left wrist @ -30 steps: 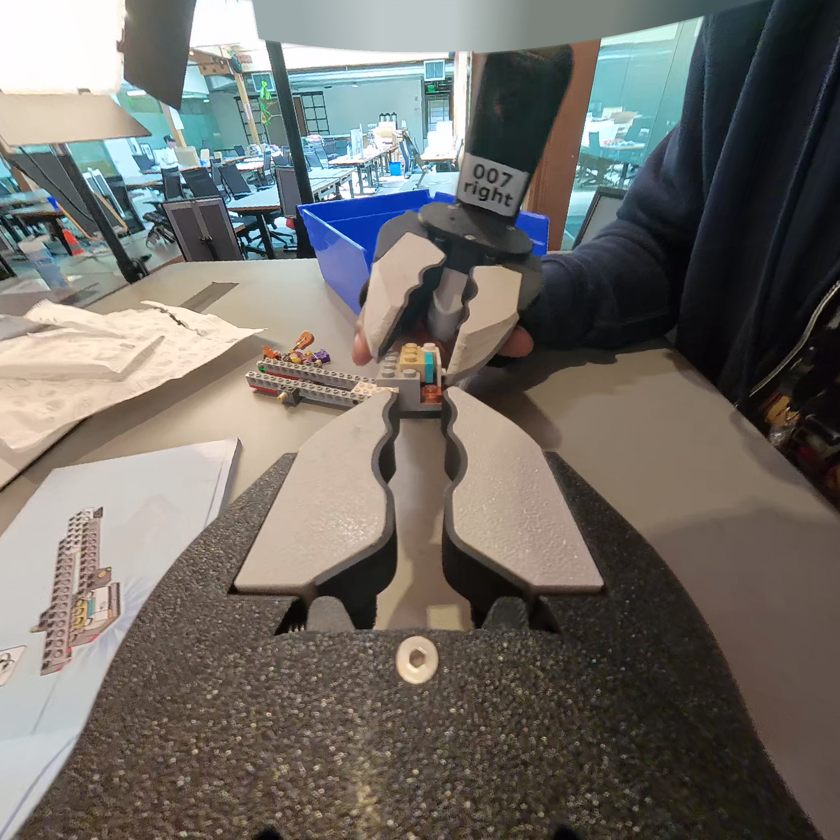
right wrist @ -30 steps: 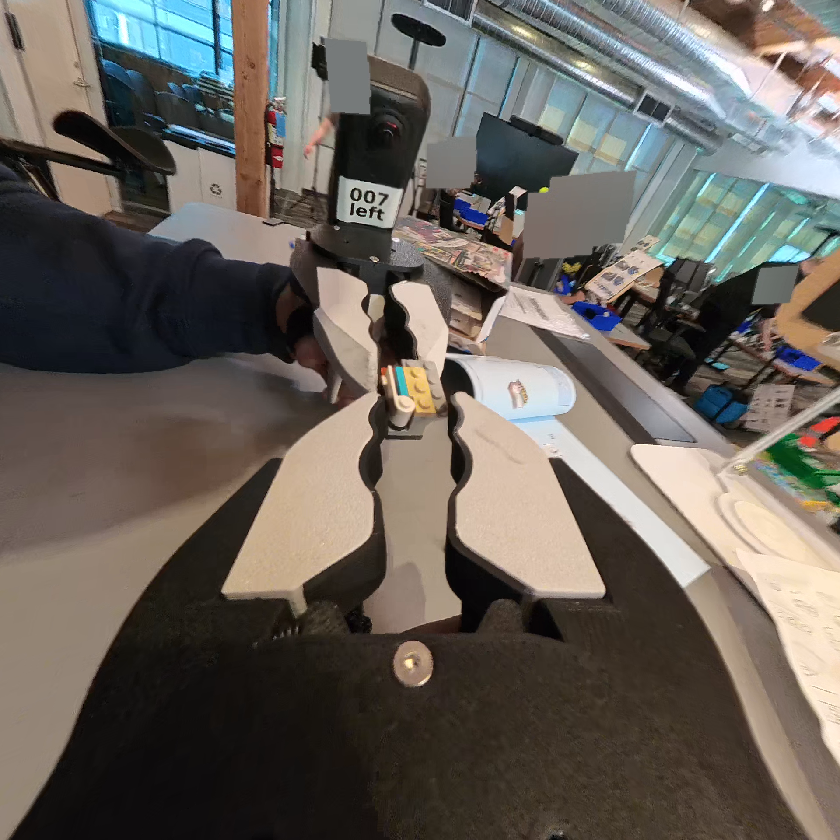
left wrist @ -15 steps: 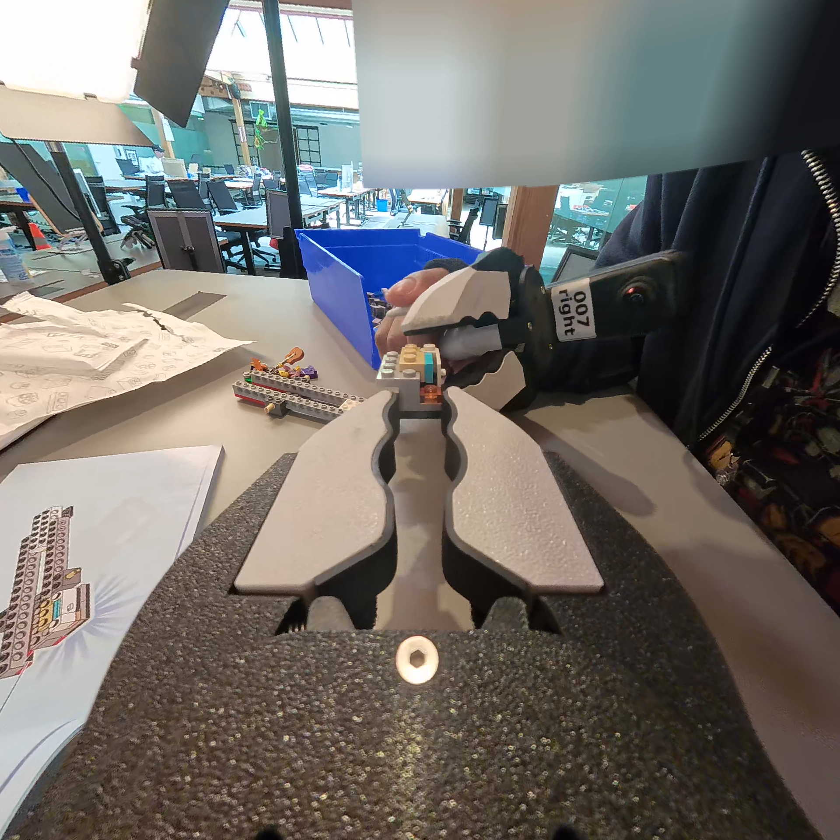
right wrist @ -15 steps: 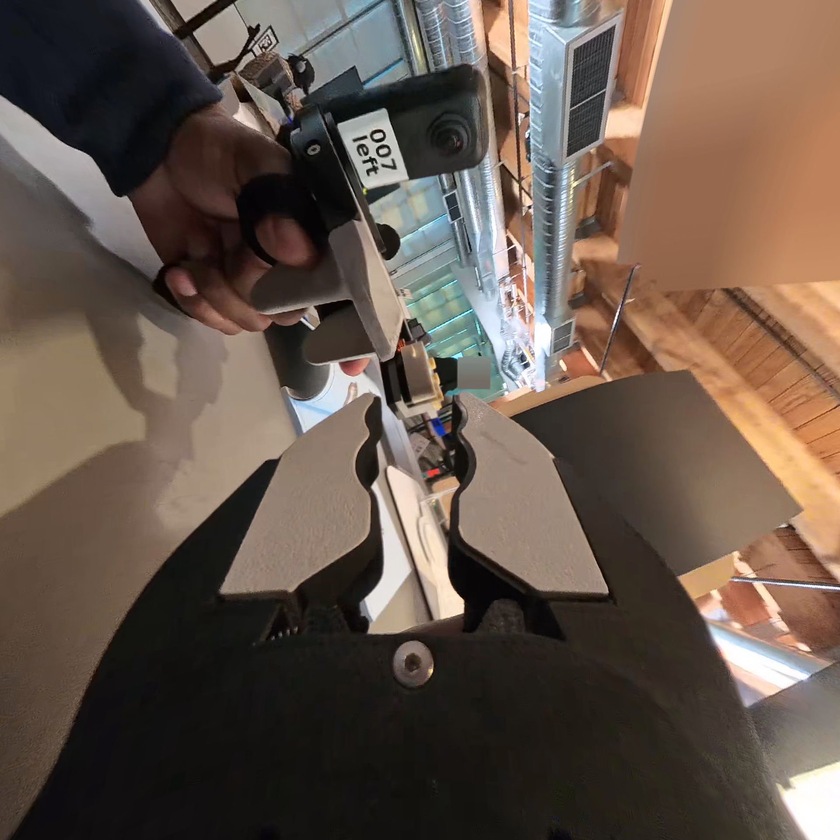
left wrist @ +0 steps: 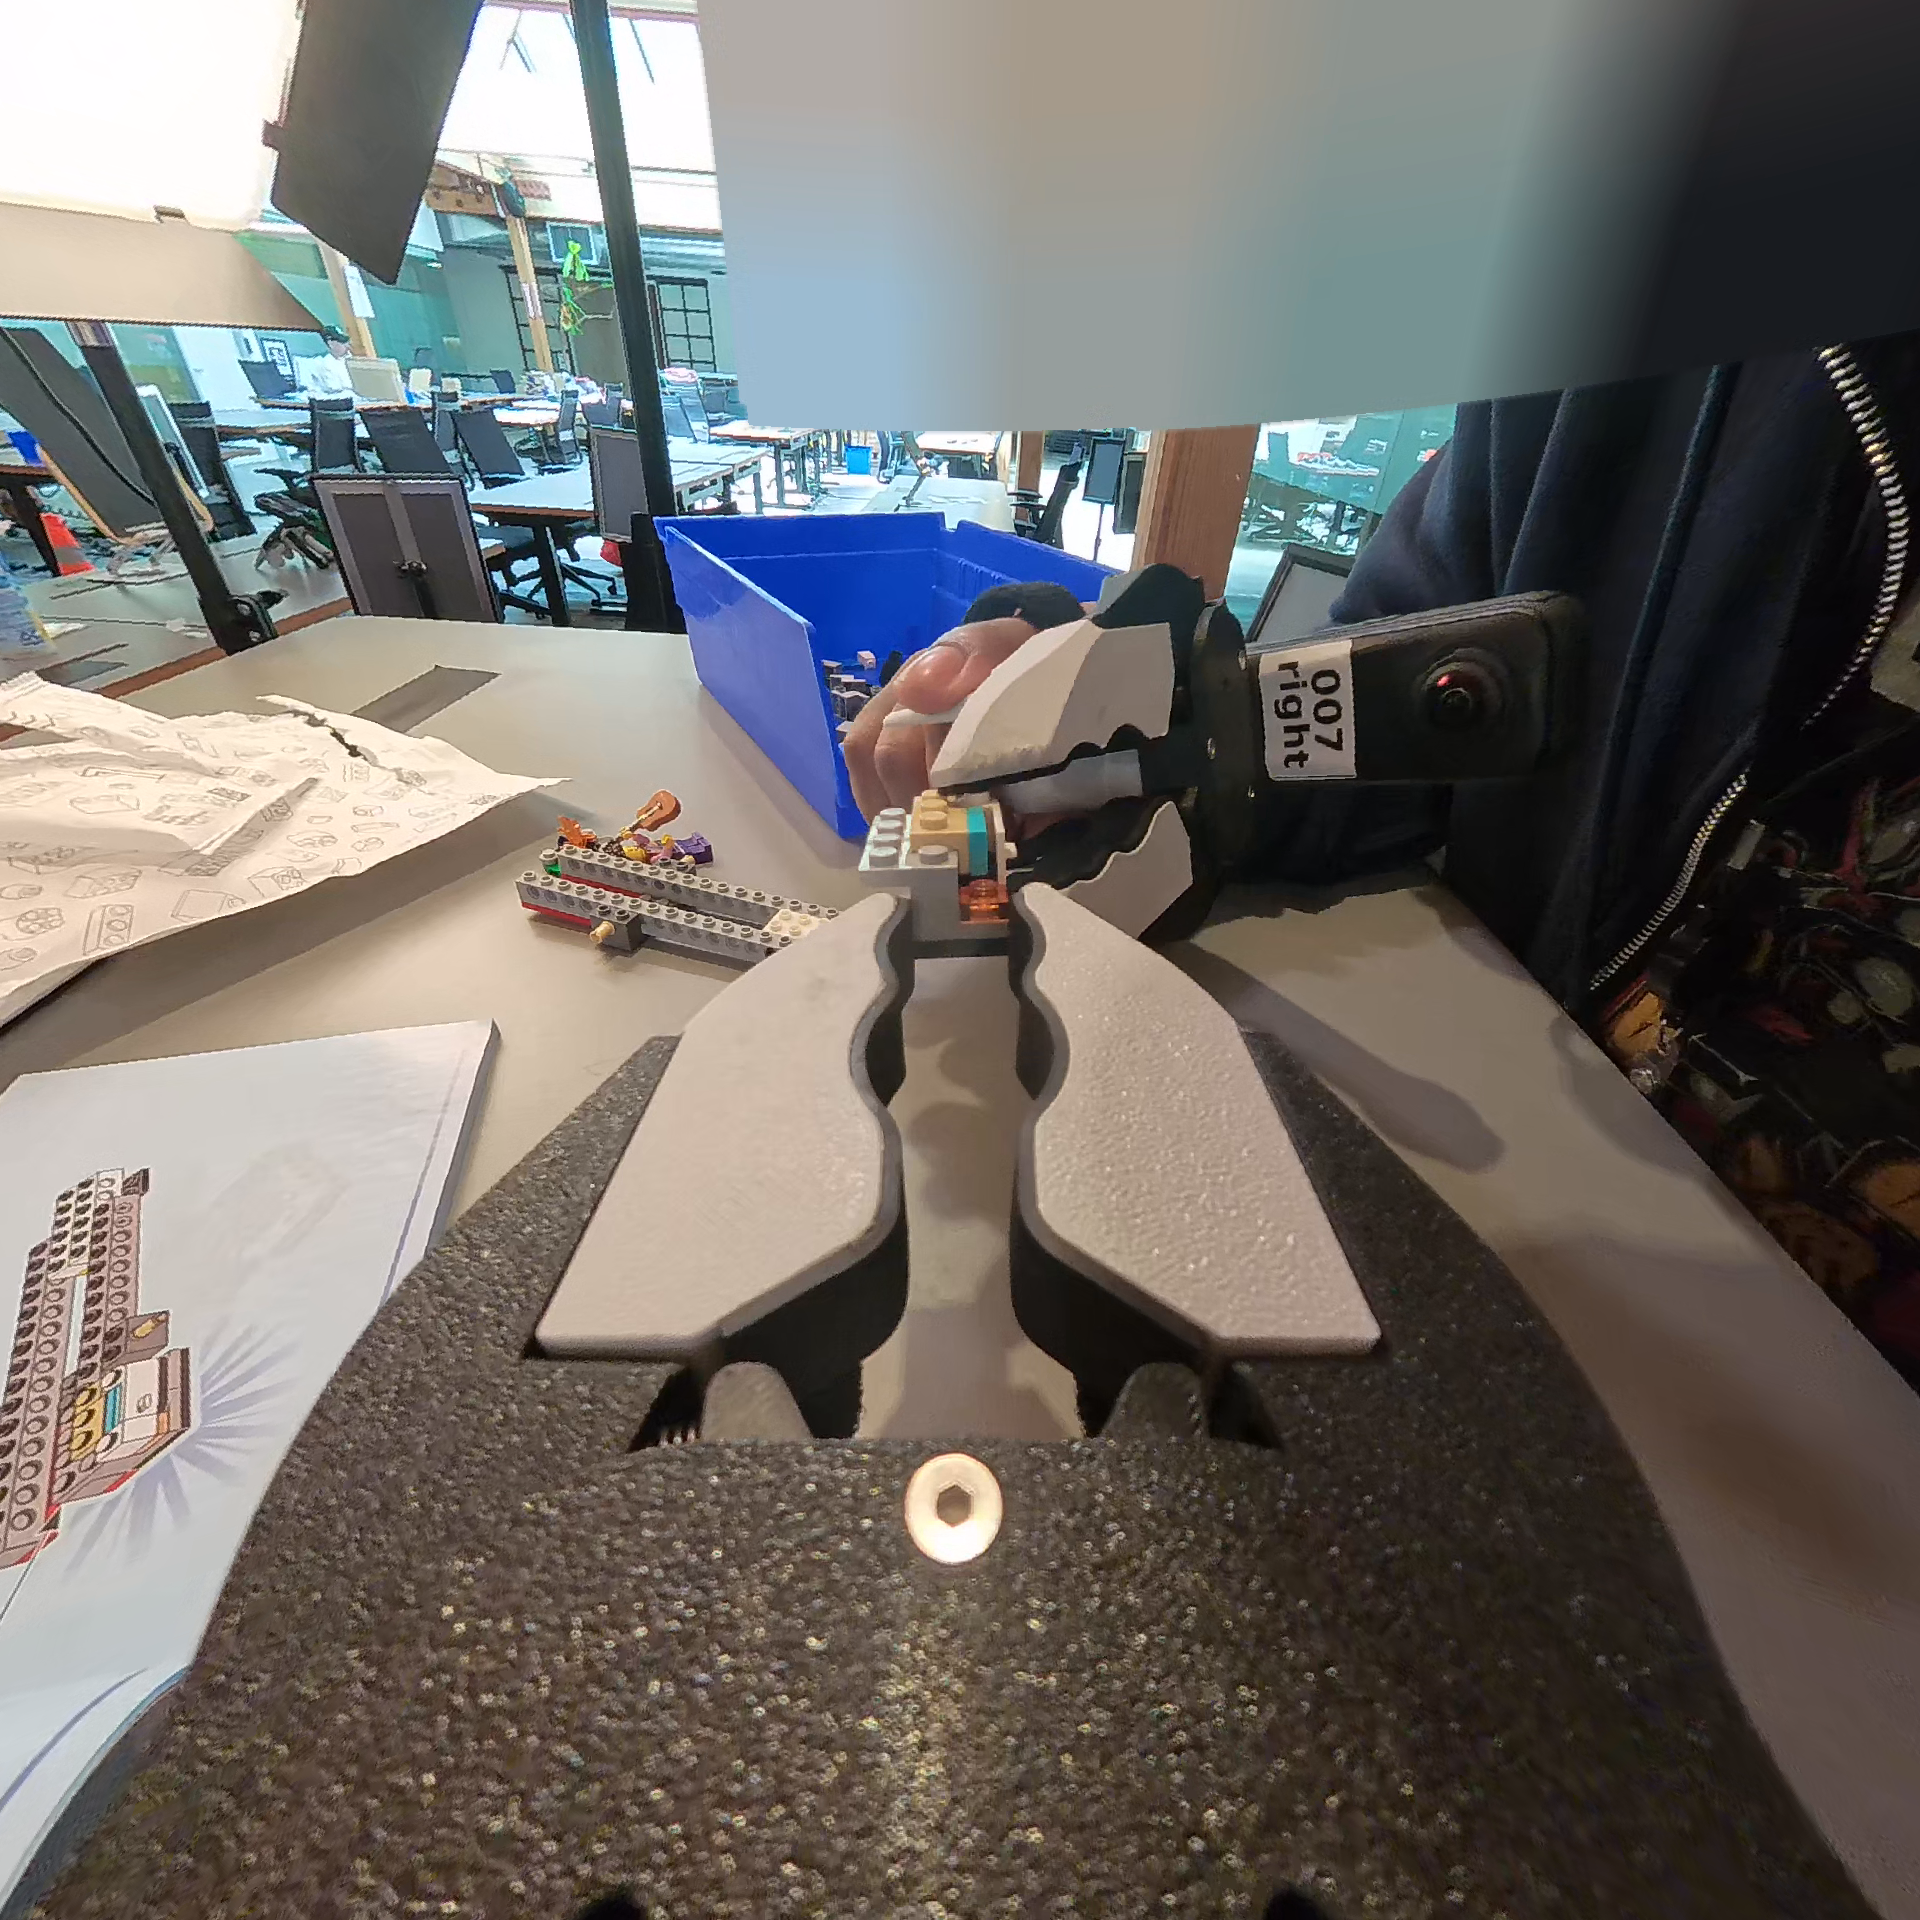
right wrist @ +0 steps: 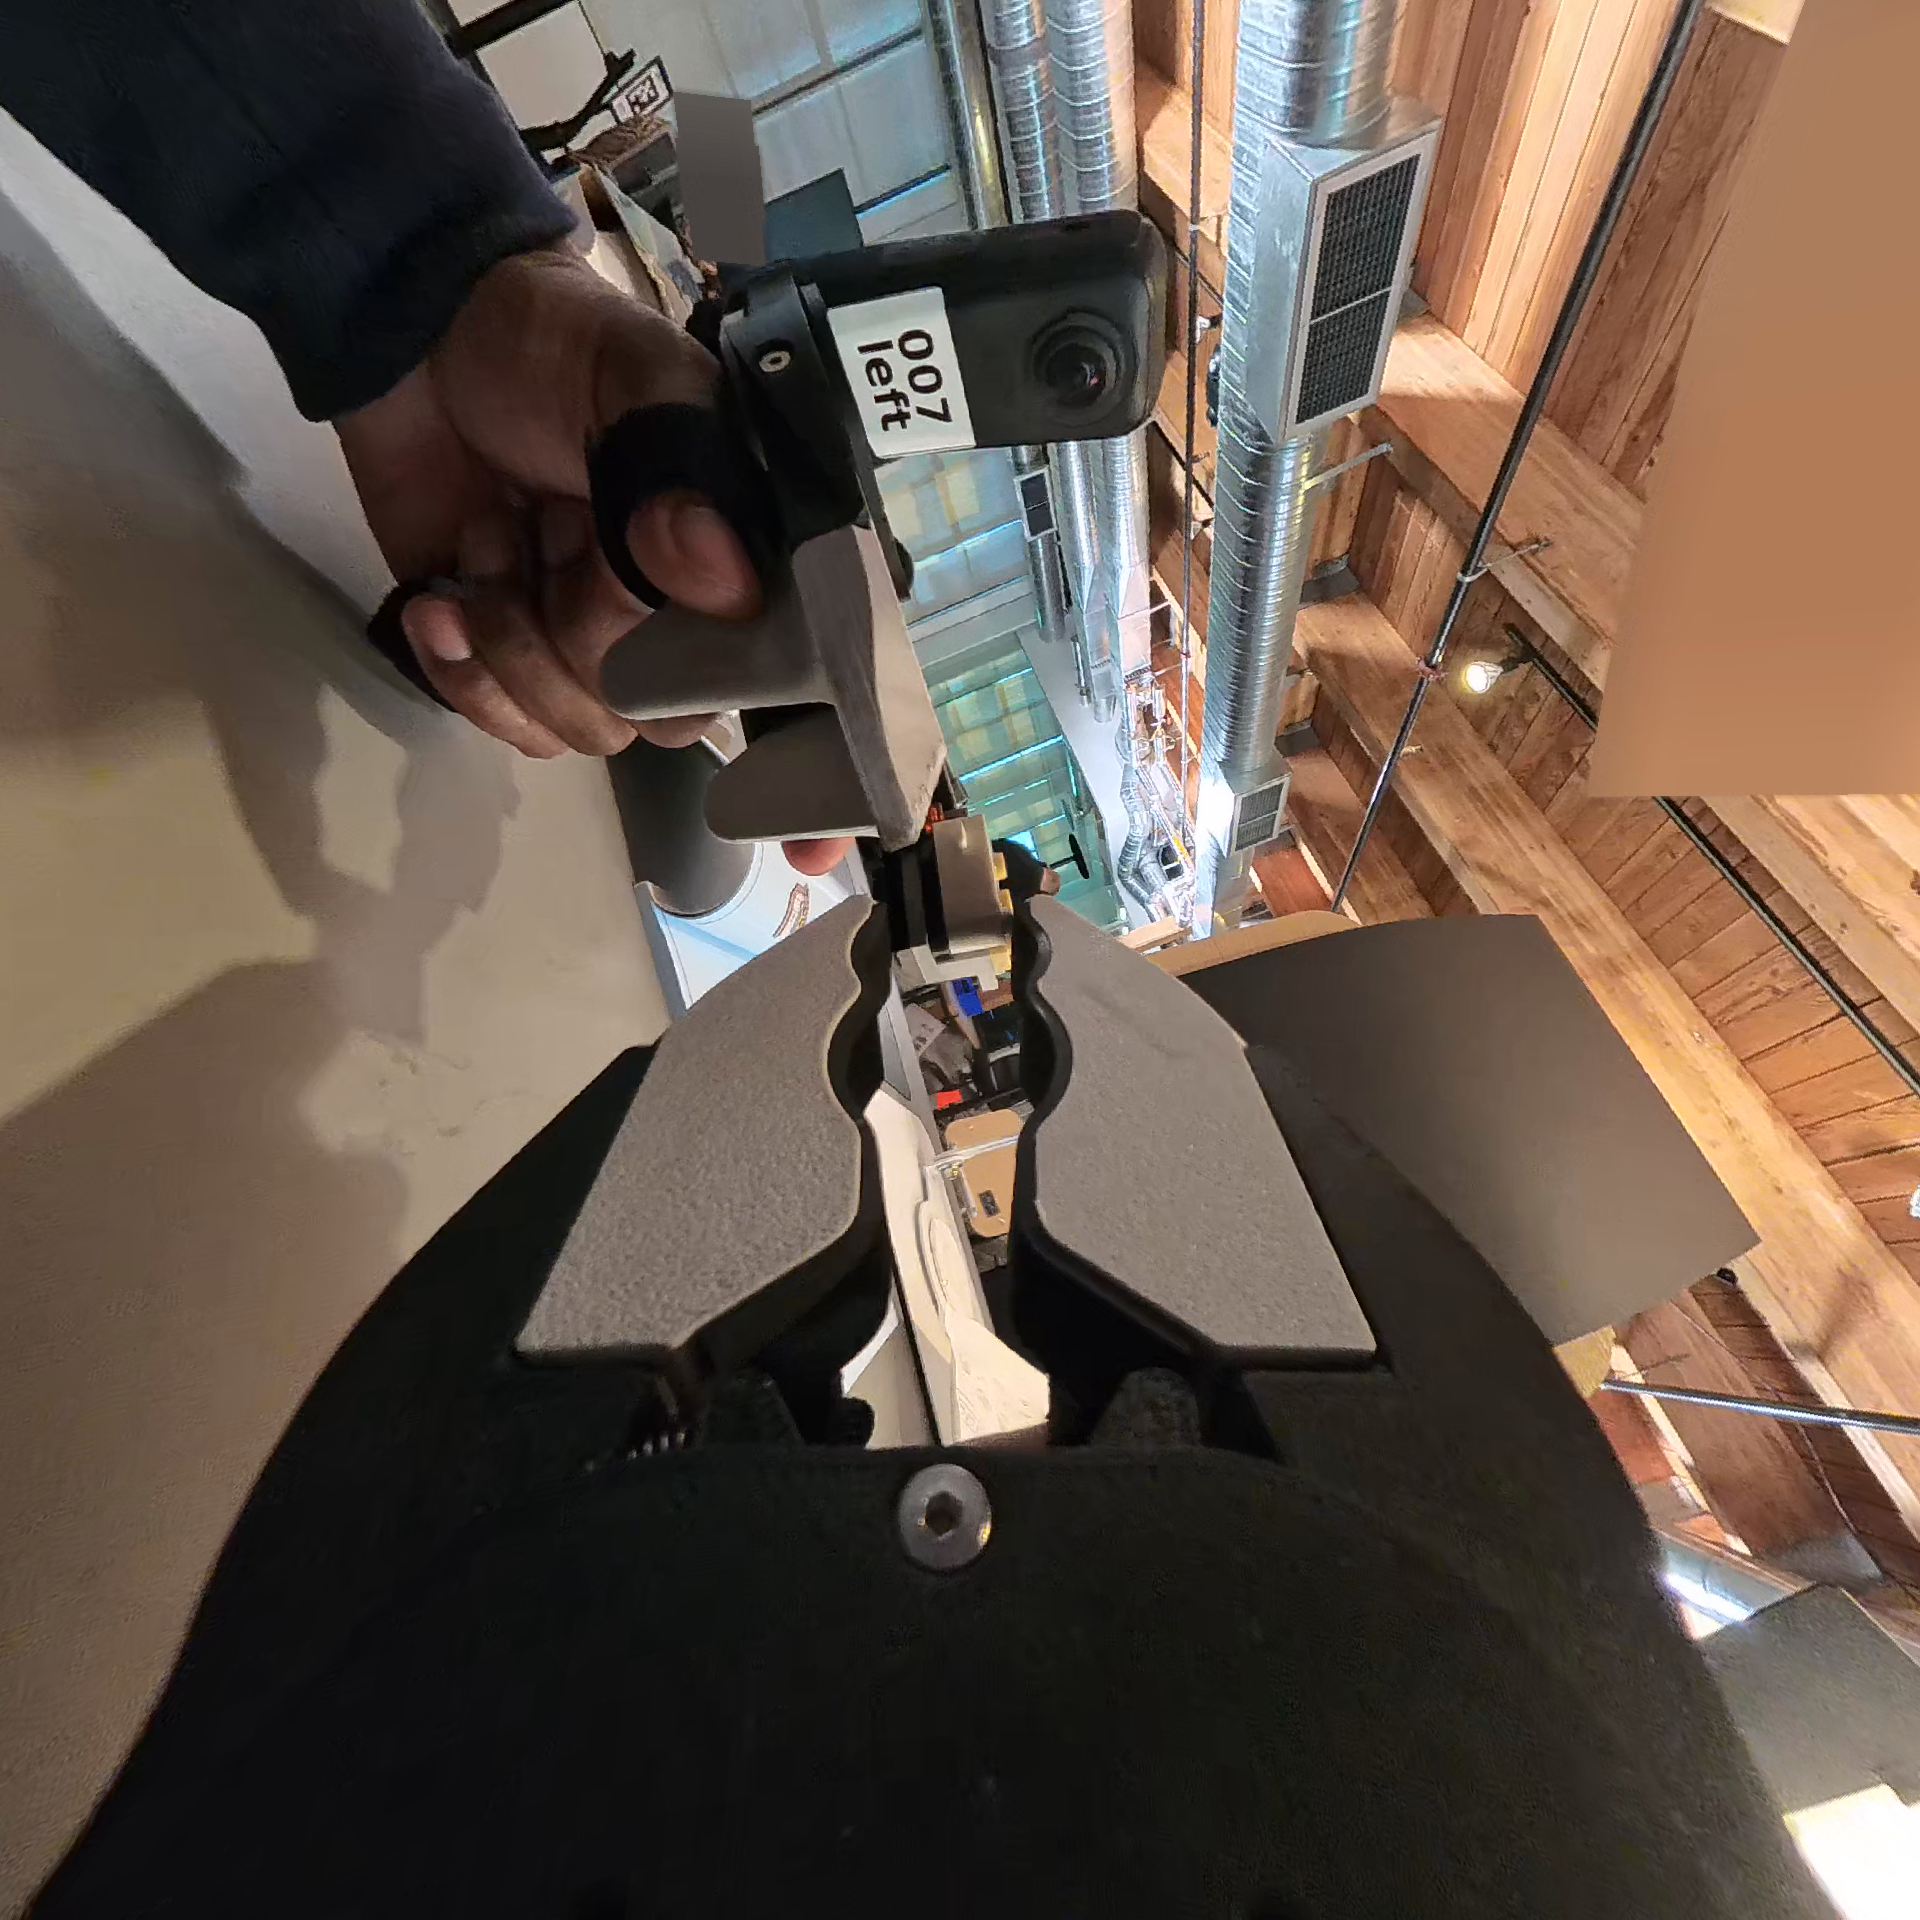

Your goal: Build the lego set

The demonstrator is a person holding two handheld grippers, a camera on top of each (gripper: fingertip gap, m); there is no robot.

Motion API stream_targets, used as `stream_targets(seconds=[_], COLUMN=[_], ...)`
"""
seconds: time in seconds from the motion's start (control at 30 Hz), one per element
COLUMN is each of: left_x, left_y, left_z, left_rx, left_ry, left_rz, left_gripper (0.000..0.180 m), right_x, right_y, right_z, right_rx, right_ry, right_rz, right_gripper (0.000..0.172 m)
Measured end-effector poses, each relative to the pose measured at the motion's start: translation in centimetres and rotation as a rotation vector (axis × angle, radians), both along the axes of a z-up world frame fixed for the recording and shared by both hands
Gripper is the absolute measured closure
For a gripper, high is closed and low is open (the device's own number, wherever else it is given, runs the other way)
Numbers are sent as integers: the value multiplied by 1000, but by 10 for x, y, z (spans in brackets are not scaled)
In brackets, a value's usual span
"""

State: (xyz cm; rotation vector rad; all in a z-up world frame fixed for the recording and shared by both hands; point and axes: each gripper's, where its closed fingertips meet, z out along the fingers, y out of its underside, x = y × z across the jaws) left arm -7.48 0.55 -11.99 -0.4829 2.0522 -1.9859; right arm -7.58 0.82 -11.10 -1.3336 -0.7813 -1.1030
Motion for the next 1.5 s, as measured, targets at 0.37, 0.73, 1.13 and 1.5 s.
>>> stream_targets(seconds=[0.37, 0.73, 1.13, 1.5], left_x=[9, 0, 39, 66], left_y=[0, -6, 18, -1], left_z=[-6, 1, -34, -112], left_rx=[58, 22, 236, 684], left_ry=[-31, -77, 104, 376], left_rz=[66, 10, 288, 418], left_gripper=[164, 164, 152, 165], right_x=[10, 5, 56, 92], right_y=[-4, -2, -10, -14], right_z=[10, 2, 7, 4], right_rx=[-4, -158, -1, 143], right_ry=[678, 1129, 1138, 1126], right_rz=[178, 382, 242, 57], right_gripper=[140, 140, 145, 145])
